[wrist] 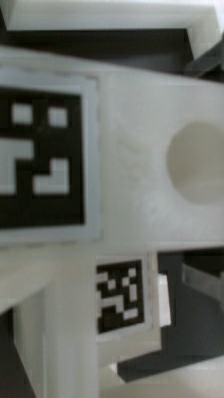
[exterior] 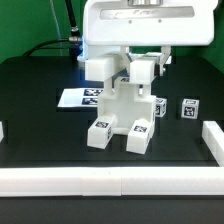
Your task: Assemble chair
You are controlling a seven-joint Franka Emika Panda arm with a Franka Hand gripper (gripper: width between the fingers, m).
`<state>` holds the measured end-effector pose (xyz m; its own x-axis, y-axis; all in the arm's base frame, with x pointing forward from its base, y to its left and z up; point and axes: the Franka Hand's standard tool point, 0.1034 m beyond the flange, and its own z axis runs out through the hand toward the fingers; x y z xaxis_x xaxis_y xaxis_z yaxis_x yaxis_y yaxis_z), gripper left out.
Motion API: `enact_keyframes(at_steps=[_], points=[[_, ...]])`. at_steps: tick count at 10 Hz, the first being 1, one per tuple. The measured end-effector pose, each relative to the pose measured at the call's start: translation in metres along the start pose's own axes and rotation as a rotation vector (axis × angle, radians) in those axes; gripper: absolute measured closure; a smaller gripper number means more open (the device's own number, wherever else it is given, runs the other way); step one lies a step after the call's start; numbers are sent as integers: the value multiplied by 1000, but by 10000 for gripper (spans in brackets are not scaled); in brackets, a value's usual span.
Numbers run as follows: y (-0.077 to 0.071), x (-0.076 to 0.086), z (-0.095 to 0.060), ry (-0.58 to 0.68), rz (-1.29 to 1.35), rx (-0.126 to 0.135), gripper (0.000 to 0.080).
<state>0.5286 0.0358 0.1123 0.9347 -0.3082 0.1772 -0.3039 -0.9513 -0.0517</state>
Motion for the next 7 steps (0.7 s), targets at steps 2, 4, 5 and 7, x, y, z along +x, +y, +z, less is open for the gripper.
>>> enact_keyframes(at_steps=[2, 4, 5, 7], points=[[2, -3, 7, -9, -4, -9, 511], [3, 1, 14, 13, -15, -14, 511], [2, 3, 14, 24, -21, -13, 511], [3, 10, 15, 63, -46, -11, 511]])
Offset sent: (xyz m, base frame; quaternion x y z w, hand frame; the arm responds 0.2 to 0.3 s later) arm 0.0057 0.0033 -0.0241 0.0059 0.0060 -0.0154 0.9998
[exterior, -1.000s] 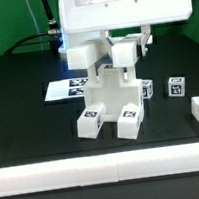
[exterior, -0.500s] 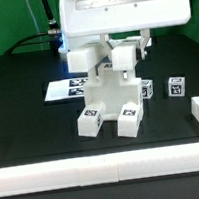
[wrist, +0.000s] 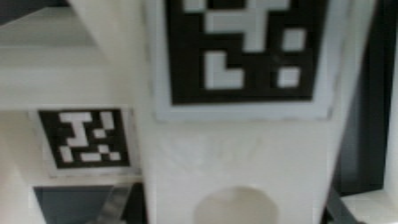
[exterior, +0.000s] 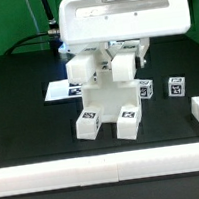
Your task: Assemble chair
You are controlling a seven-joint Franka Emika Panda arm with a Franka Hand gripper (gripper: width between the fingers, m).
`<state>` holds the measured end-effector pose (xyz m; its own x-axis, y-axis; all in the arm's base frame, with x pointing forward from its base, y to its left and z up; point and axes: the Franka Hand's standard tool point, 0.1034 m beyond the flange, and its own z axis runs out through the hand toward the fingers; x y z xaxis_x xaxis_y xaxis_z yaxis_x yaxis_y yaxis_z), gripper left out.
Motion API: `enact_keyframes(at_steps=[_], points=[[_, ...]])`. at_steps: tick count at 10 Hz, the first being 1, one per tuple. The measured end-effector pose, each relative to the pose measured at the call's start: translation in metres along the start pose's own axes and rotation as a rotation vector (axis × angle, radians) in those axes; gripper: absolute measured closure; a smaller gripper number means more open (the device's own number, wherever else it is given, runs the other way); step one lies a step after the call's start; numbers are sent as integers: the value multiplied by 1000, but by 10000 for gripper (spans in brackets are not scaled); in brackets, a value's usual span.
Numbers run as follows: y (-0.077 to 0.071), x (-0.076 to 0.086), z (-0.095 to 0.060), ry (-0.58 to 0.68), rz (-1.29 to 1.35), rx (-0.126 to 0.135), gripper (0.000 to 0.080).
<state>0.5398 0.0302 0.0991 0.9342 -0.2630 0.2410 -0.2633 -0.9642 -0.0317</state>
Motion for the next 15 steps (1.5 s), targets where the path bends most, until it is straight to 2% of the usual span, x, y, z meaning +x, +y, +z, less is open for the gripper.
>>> enact_keyframes(at_steps=[6, 7, 8, 9, 10, 15], points=[[-4, 1, -1, 11, -8, 3, 511], [-4, 1, -1, 11, -8, 3, 452], [-4, 1, -1, 11, -8, 3, 288], [-4, 1, -1, 11, -8, 3, 288], [-4, 1, -1, 11, -8, 3, 181], [-5, 1, -1, 12, -8, 3, 151]])
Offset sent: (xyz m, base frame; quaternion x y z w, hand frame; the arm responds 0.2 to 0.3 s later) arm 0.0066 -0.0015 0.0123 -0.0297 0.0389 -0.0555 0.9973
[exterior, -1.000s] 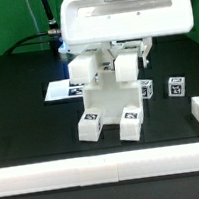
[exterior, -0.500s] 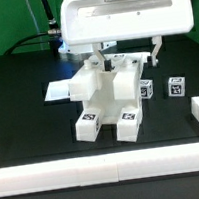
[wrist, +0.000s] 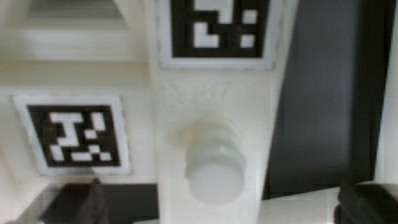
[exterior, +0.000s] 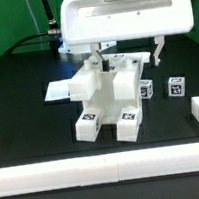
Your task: Assemble chair
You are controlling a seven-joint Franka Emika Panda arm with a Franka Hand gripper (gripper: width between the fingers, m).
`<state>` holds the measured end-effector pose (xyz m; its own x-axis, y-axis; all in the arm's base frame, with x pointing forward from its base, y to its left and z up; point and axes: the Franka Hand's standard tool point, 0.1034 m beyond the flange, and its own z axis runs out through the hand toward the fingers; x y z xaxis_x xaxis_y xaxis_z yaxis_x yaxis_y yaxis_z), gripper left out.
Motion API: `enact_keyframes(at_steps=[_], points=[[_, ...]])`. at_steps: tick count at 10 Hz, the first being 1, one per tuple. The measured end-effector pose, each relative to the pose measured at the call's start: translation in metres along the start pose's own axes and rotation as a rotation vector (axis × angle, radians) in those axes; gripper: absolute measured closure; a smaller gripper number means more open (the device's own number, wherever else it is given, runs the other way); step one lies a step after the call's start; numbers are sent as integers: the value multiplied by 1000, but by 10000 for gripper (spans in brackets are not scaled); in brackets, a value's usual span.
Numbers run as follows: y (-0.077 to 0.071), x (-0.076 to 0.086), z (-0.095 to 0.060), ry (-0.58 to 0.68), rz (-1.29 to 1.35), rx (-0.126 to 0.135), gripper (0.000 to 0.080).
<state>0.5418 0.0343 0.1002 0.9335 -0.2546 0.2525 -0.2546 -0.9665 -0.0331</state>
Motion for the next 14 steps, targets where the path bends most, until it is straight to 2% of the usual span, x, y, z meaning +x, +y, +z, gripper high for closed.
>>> enact_keyframes(at_steps=[2, 5, 6, 7, 8, 9, 13, 14], points=[[0, 0, -1, -1, 0, 1, 151], [-7, 1, -16, 1, 0, 20, 151], [-15, -1, -27, -8, -6, 36, 151], [-28, -15, -36, -14, -29, 53, 151], [-36, -21, -41, -22, -28, 61, 151], [-44, -24, -42, -20, -3, 66, 151], [-42, -25, -40, -23, -20, 64, 151], [-48, -36, -45, -61, 25, 82, 151]])
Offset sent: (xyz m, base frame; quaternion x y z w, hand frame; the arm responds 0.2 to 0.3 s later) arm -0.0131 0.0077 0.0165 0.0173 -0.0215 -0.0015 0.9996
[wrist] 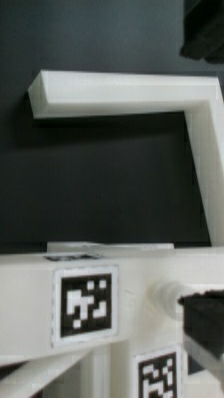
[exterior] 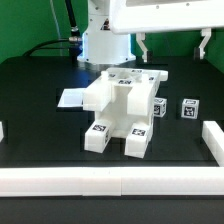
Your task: Assemble chair
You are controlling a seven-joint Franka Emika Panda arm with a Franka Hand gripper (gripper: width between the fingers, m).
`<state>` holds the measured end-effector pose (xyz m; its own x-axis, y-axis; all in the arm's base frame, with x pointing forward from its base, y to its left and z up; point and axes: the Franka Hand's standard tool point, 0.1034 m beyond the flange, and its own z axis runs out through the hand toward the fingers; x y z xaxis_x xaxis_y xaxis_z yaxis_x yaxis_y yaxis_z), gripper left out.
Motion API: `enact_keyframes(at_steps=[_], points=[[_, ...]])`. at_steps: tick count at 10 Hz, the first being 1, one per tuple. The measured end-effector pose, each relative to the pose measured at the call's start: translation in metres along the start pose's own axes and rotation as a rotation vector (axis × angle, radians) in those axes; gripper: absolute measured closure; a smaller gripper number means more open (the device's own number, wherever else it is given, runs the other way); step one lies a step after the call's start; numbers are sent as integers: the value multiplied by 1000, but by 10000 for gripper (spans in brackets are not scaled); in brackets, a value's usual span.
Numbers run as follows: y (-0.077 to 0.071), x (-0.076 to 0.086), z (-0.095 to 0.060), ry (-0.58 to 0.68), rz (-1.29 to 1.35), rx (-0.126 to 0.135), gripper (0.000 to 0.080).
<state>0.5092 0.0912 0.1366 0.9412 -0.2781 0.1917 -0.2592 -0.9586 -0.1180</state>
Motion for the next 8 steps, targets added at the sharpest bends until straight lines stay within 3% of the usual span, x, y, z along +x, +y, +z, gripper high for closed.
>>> enact_keyframes(at_steps=[3, 8], points=[[-16, -26, -5, -114, 114, 60, 151], [-18, -32, -2, -112, 116, 57, 151]])
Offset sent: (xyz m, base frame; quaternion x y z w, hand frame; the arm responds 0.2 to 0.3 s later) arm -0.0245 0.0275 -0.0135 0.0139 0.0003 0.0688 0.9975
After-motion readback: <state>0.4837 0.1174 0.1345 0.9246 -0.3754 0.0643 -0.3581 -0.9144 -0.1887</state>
